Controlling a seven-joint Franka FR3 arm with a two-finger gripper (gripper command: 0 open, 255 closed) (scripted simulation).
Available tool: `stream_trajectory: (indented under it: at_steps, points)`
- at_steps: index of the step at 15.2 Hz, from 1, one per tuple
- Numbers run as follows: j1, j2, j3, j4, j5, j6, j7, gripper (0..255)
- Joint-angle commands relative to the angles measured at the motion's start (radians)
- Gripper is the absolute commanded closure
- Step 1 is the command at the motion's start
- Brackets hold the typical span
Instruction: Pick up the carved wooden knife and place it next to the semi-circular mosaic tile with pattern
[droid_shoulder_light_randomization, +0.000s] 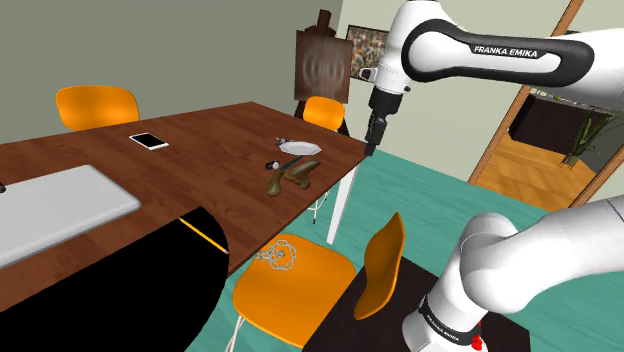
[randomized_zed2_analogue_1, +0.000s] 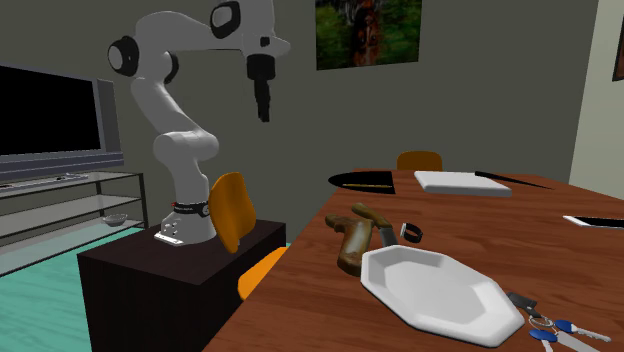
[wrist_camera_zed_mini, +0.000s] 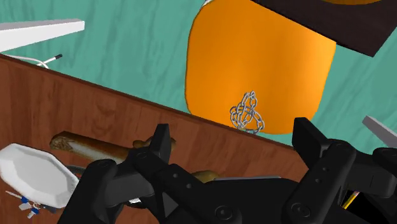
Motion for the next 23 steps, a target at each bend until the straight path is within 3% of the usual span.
stream_trajectory:
  at_steps: [1,8,14,18,23]
  points:
    - [0.016,0.053,-0.061,0.007,-0.022,0.049,-0.120,0]
    - [0.097,0.286,-0.244,0.095,-0.022,0.193,-0.507,0]
    - [0.164,0.544,-0.368,0.232,0.082,0.285,-0.865,0]
    - [0.172,0.737,-0.400,0.350,0.198,0.315,-1.111,0]
    - [0.124,0.966,-0.366,0.525,0.329,0.315,-1.380,0]
